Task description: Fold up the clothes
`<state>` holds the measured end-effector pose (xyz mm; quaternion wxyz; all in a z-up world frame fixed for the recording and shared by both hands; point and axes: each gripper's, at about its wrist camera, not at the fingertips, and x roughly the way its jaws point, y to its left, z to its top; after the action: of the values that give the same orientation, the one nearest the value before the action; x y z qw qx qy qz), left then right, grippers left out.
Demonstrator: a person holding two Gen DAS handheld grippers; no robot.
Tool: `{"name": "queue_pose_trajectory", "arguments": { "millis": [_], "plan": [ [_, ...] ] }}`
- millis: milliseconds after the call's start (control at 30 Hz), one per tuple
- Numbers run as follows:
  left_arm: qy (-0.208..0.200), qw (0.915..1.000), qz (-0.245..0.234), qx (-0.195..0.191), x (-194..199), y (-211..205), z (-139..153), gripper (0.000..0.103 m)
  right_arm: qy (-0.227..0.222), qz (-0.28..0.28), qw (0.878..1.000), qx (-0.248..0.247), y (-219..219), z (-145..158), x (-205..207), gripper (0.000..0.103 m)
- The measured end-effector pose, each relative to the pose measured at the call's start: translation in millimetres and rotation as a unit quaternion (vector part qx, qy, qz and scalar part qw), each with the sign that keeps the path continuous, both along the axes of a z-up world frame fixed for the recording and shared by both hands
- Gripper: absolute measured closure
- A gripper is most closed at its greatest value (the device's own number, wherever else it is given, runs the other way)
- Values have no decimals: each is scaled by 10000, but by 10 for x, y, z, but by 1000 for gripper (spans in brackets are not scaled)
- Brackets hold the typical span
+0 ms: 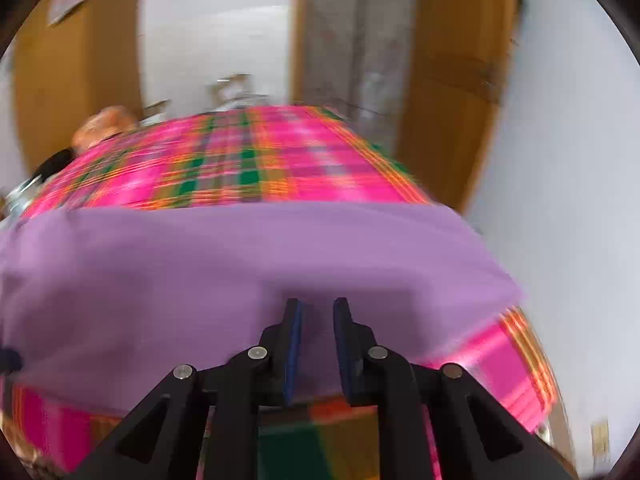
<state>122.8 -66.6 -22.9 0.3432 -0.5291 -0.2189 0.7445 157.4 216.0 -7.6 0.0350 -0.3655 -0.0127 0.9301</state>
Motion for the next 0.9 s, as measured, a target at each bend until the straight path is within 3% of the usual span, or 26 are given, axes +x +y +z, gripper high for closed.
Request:
{"name": "queue_pose_trajectory", "arguments": {
  "millis": [133,267,467,567,633,900],
  "plan": [
    [11,10000,91,-30,75,-140,-3,83,35,1007,9949,80,-567,43,49,84],
    [-7,9996,274,36,121,-316,-25,83,-226,1612,9864,223,-940,-73,84,84],
    [85,9964,821,-187,186,-723,69,83,-223,1814,9831,-132,-1223,-55,32,84],
    [114,9913,1263,-345,218,-992,96,83,-339,2123,9762,-274,-1424,-120,-52,82],
    [71,9864,1598,-367,249,-1208,79,83,-322,2248,9739,-49,-1520,-135,9,82],
    [-68,9685,2487,-106,321,-1829,16,83,-445,3097,9498,26,-1917,-67,207,82]
  ]
}}
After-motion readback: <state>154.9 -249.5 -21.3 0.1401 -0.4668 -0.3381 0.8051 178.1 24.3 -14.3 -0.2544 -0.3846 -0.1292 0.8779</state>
